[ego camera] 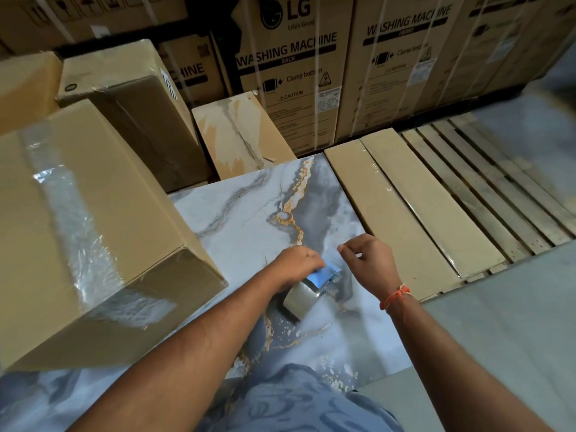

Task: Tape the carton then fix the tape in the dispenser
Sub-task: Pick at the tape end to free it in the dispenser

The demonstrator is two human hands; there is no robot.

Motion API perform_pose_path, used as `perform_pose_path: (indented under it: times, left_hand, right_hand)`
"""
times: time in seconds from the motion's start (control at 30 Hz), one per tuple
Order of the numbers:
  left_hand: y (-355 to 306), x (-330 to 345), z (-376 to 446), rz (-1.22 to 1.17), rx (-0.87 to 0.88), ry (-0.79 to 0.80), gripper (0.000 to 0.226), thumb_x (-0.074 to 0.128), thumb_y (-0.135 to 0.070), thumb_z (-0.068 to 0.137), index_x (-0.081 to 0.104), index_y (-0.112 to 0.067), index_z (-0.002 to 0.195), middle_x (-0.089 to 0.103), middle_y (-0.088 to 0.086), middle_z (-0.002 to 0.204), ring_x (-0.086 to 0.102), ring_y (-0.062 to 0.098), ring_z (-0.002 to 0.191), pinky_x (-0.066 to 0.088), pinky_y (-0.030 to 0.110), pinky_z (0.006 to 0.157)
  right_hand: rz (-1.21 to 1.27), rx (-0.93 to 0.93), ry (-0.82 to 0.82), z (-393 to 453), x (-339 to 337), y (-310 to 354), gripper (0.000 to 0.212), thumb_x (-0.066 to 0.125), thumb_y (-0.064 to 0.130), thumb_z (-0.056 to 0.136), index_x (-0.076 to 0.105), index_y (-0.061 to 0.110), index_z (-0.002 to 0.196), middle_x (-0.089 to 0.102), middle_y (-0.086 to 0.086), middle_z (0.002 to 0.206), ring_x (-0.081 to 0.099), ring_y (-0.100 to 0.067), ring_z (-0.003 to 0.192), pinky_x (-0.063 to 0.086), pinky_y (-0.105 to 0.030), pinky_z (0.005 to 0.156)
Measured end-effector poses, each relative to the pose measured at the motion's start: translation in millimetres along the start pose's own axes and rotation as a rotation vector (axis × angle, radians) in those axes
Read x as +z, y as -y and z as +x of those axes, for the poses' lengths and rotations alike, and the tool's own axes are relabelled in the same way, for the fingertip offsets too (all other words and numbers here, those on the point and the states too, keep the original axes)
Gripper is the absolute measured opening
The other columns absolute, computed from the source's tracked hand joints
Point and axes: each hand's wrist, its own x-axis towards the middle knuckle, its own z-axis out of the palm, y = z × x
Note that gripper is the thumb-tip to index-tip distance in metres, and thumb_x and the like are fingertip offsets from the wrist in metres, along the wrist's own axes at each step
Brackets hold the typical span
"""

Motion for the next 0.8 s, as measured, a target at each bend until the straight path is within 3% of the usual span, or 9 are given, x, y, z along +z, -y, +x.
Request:
perform_pose_path:
  times: [0.1,0.23,0.3,0.37,0.4,0.47,0.57,0.73,0.8]
  left_hand:
    - [0.1,2.5,7.7,-0.062,-0.026,0.045,0.019,0.059,-0.013,0.091,0.072,-0.018,0.105,0.065,0.003,0.100,0.060,0.018,0.094,0.048,0.032,0.087]
    - [0.2,8.6,18.7,-0.022,-0.056,0.066,0.050,0.064,-0.018,0.089,0.061,-0.014,0.138,0.063,0.008,0.133,0.064,0.021,0.113,0.051,0.030,0.093]
    - [0.9,10.5,24.1,-0.047,-0.066,0.074,0.058,0.062,-0.019,0.088,0.054,-0.017,0.146,0.059,0.008,0.141,0.064,0.021,0.115,0.052,0.033,0.098]
    - [2.5,12.9,29.1,-0.130,-0.078,0.088,0.057,0.059,-0.014,0.090,0.052,-0.018,0.146,0.059,0.008,0.137,0.064,0.022,0.111,0.053,0.035,0.098]
    - [2.8,14.0,30.3,-0.195,-0.090,0.095,0.053,0.057,-0.010,0.092,0.053,-0.017,0.145,0.060,0.009,0.132,0.064,0.023,0.104,0.052,0.036,0.091]
    - [1.9,15.3,30.1,-0.304,-0.118,0.106,0.048,0.053,-0.003,0.095,0.056,-0.017,0.141,0.065,0.018,0.124,0.064,0.026,0.093,0.052,0.039,0.079]
    - [1.1,15.1,31.1,-0.360,-0.132,0.126,0.047,0.048,0.003,0.096,0.059,-0.017,0.137,0.067,0.023,0.123,0.067,0.027,0.090,0.056,0.038,0.073]
    - [-1.9,12.6,30.9,-0.323,-0.095,0.170,0.041,0.049,0.002,0.094,0.067,-0.019,0.124,0.068,0.020,0.116,0.069,0.028,0.092,0.060,0.048,0.087]
    - [-1.6,10.8,31.4,-0.283,-0.057,0.188,0.036,0.051,0.000,0.094,0.069,-0.020,0.117,0.069,0.014,0.099,0.068,0.026,0.085,0.060,0.042,0.076]
  right_hand:
    - [-0.013,-0.009,0.014,-2.3,2.8,-3.5,0.016,0.070,0.022,0.090,0.080,0.011,0.084,0.074,-0.001,0.091,0.065,-0.011,0.082,0.039,-0.009,0.067]
    - [-0.047,-0.074,0.031,-2.8,-1.6,-5.4,0.012,0.070,0.017,0.089,0.080,0.011,0.086,0.074,-0.002,0.093,0.068,-0.016,0.085,0.040,-0.011,0.068]
    - [-0.081,-0.139,0.048,-3.3,-3.1,-6.9,0.011,0.070,0.014,0.088,0.080,0.010,0.087,0.073,-0.004,0.093,0.069,-0.018,0.085,0.050,-0.020,0.073]
    - [-0.122,-0.205,0.058,-5.4,-3.3,-8.4,0.011,0.070,0.013,0.086,0.080,0.008,0.088,0.072,-0.005,0.093,0.070,-0.021,0.085,0.057,-0.033,0.076]
    - [-0.136,-0.230,0.060,-7.5,-3.2,-9.0,0.011,0.071,0.012,0.085,0.080,0.008,0.089,0.071,-0.006,0.093,0.070,-0.022,0.084,0.058,-0.036,0.076]
    - [-0.152,-0.255,0.066,-13.3,-2.4,-10.6,0.012,0.072,0.010,0.082,0.080,0.006,0.091,0.070,-0.006,0.094,0.069,-0.024,0.085,0.057,-0.034,0.076]
    - [-0.150,-0.263,0.062,-23.5,-0.7,-13.1,0.017,0.072,0.009,0.080,0.080,0.006,0.094,0.069,-0.005,0.095,0.068,-0.023,0.087,0.056,-0.030,0.077]
    - [-0.143,-0.243,0.030,-30.8,0.6,-14.8,0.020,0.067,0.012,0.082,0.080,0.007,0.097,0.067,-0.006,0.099,0.067,-0.024,0.090,0.056,-0.031,0.079]
    - [-0.154,-0.252,0.010,-29.9,-1.2,-14.0,0.019,0.068,0.010,0.082,0.080,0.008,0.096,0.067,-0.007,0.099,0.067,-0.024,0.089,0.054,-0.029,0.078]
